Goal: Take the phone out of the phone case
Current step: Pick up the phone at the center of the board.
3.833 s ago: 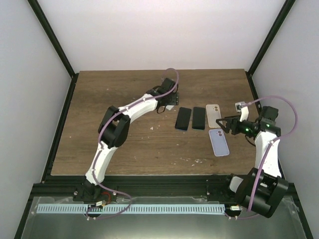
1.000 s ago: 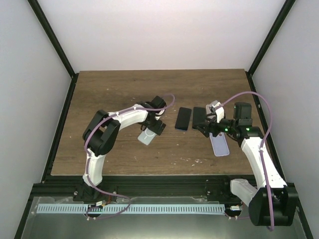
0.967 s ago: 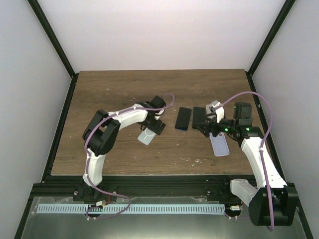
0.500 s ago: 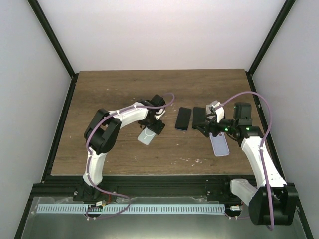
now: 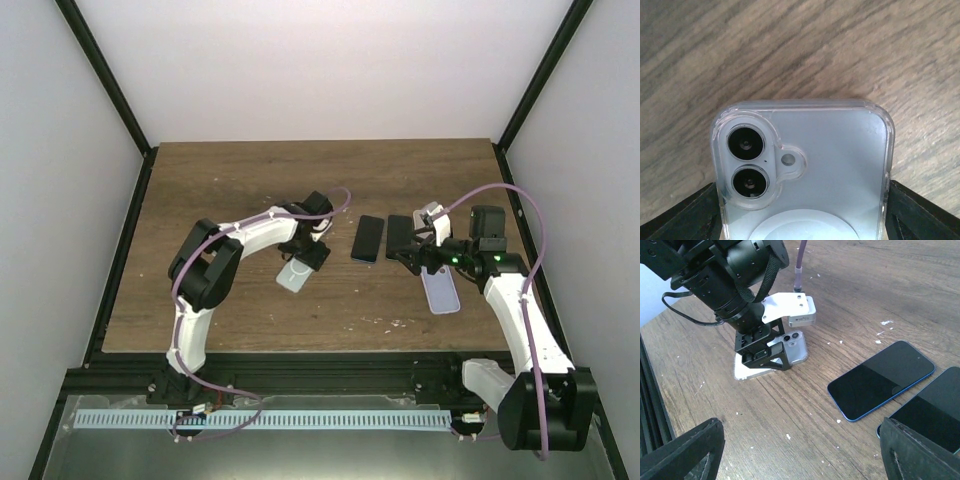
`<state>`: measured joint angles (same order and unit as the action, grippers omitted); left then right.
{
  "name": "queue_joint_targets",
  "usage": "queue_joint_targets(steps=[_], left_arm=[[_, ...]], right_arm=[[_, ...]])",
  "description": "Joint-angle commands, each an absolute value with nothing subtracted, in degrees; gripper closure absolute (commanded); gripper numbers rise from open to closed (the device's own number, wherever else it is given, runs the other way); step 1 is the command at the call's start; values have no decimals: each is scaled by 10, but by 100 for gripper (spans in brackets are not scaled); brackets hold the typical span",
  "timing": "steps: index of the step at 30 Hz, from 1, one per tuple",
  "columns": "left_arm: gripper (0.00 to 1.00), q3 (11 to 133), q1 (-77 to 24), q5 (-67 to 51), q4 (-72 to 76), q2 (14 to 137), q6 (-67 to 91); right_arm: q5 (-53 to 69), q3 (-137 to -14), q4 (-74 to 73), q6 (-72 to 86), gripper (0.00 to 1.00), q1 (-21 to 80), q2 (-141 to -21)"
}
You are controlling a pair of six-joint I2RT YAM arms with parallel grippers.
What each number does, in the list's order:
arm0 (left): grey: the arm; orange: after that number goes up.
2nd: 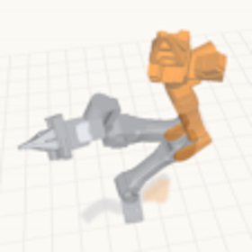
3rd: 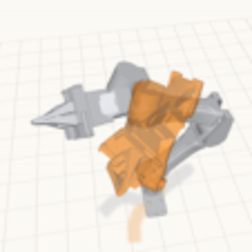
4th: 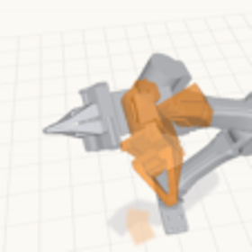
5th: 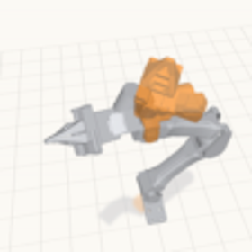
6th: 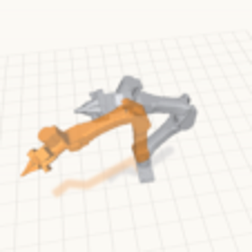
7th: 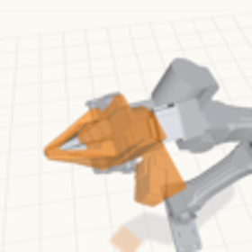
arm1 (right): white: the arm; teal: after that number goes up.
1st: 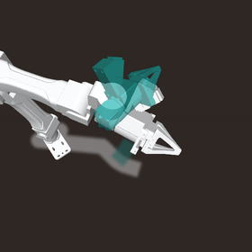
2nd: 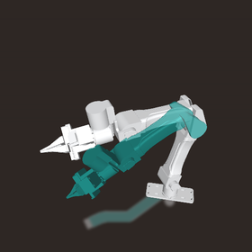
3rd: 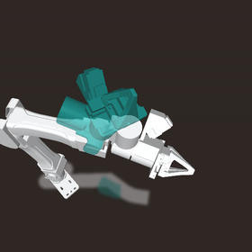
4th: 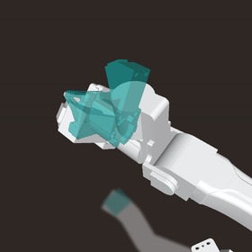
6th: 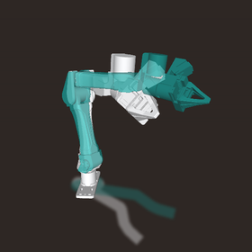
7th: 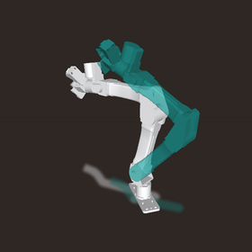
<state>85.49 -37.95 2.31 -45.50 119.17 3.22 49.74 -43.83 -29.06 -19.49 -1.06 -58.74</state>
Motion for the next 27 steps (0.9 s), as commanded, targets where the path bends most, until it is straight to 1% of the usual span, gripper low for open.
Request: queue_joint_targets(steps=[1, 4, 10, 13, 17, 18, 19, 20, 22, 27], left_arm=[[38, 827, -393, 37, -495, 1159, 54], [43, 808, -401, 16, -457, 1098, 81], [50, 756, -420, -77, -340, 984, 155], [50, 710, -427, -112, -252, 931, 192], [50, 649, -432, -149, -118, 848, 249], [50, 629, -432, -152, -78, 829, 260], [50, 609, -432, -153, -38, 808, 269], [50, 589, -433, -152, 1, 790, 280], [50, 559, -433, -166, 82, 765, 304], [50, 520, -451, -213, 217, 740, 342]], right_arm=[[508, -453, -289, -203, 14, -19, -589], [509, -452, -289, -204, 15, -19, -586], [517, -450, -286, -206, 14, -22, -591], [520, -462, -294, -201, 14, -22, -598], [589, -488, -339, -218, 12, -22, -598], [629, -494, -353, -229, 3, -22, -597], [649, -497, -363, -238, 0, -22, -595], [683, -501, -378, -250, 0, -20, -592], [709, -505, -396, -261, 0, -12, -586], [721, -531, -424, -266, 0, 20, -591]])
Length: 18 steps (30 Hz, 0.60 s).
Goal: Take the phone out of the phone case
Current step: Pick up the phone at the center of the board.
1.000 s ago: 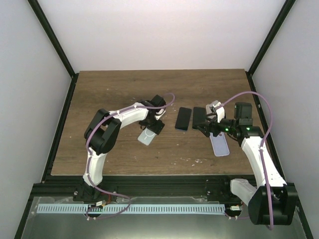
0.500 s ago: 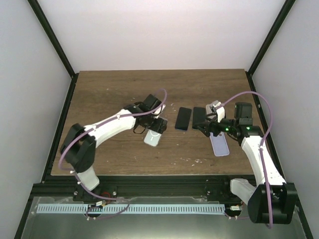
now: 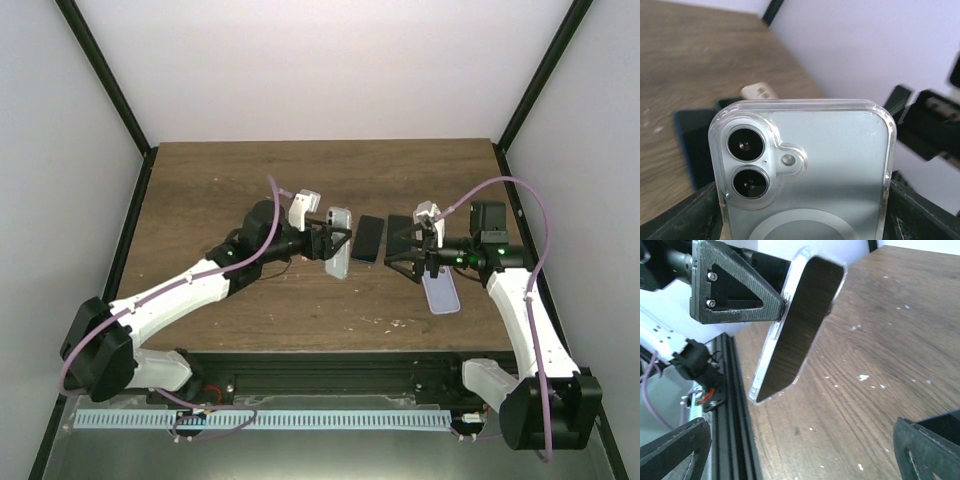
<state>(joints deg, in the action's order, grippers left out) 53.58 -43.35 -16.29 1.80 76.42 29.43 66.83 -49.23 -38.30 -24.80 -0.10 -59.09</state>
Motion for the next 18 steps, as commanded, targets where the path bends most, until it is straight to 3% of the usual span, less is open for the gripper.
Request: queue_joint_targets(steps=[1, 9, 18], left_arm=[[50, 515, -458, -213, 241, 738, 341], [49, 488, -496, -239, 381, 748, 335], [51, 490, -502, -270, 433, 772, 354]], right_arm=[[724, -540, -433, -273, 0, 28, -599], [773, -588, -476, -298, 0, 91, -648], [785, -580, -440, -262, 0, 149, -646]])
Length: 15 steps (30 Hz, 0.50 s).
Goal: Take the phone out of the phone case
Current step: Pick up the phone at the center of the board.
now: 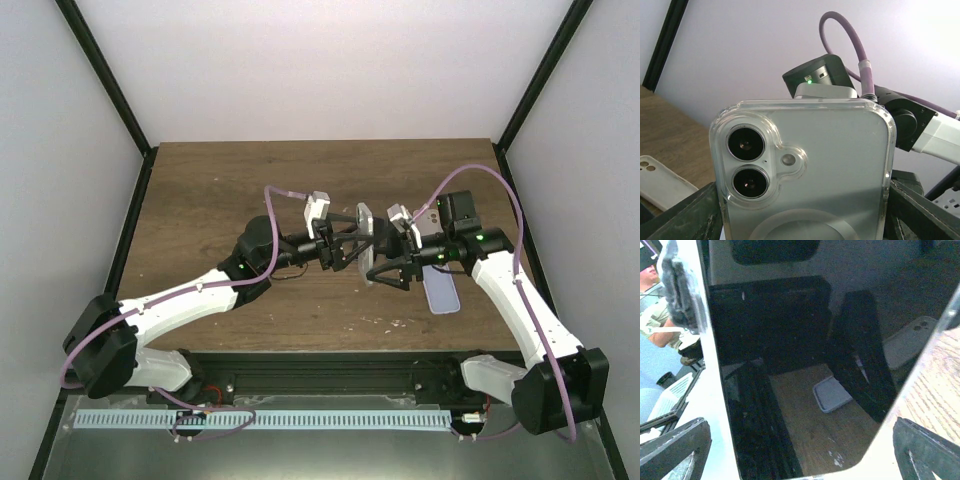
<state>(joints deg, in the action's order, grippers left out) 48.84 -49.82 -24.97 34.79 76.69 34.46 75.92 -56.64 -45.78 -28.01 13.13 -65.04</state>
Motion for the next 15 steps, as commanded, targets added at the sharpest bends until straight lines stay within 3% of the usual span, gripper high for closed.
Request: queue_joint_targets(steps=[1, 7, 12, 15], left_arm=[[51, 490, -502, -271, 437, 774, 357], [52, 492, -502, -282, 456, 784, 370], [52, 493, -502, -285, 461, 788, 377], [40, 496, -502, -276, 438, 784, 373]], right_arm=[[785, -579, -431, -252, 0, 152, -648], [806, -579, -424, -249, 1, 160, -656], [829, -575, -409, -246, 19, 159, -650], [831, -570, -385, -224, 32, 160, -645]])
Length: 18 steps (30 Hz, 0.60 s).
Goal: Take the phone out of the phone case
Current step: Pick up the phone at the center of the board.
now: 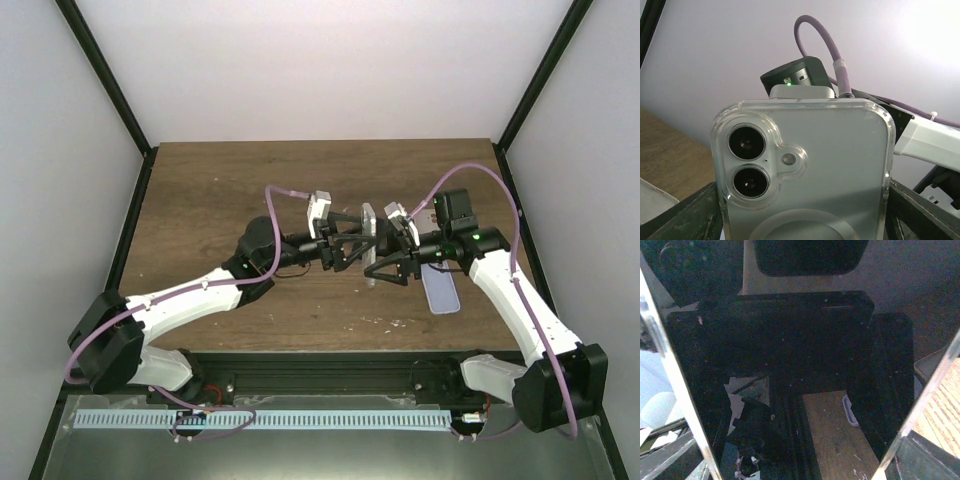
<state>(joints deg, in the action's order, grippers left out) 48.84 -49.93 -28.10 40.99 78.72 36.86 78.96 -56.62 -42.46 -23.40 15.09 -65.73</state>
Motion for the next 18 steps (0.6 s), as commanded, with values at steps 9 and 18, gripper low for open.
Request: queue_joint_targets(steps=[9, 18], left_arm=[[0, 488, -507, -169, 314, 744, 337], [20, 639, -581, 47, 41, 803, 281]], right_arm=[[691, -562, -325, -146, 42, 160, -625], [486, -564, -306, -107, 47, 160, -594]])
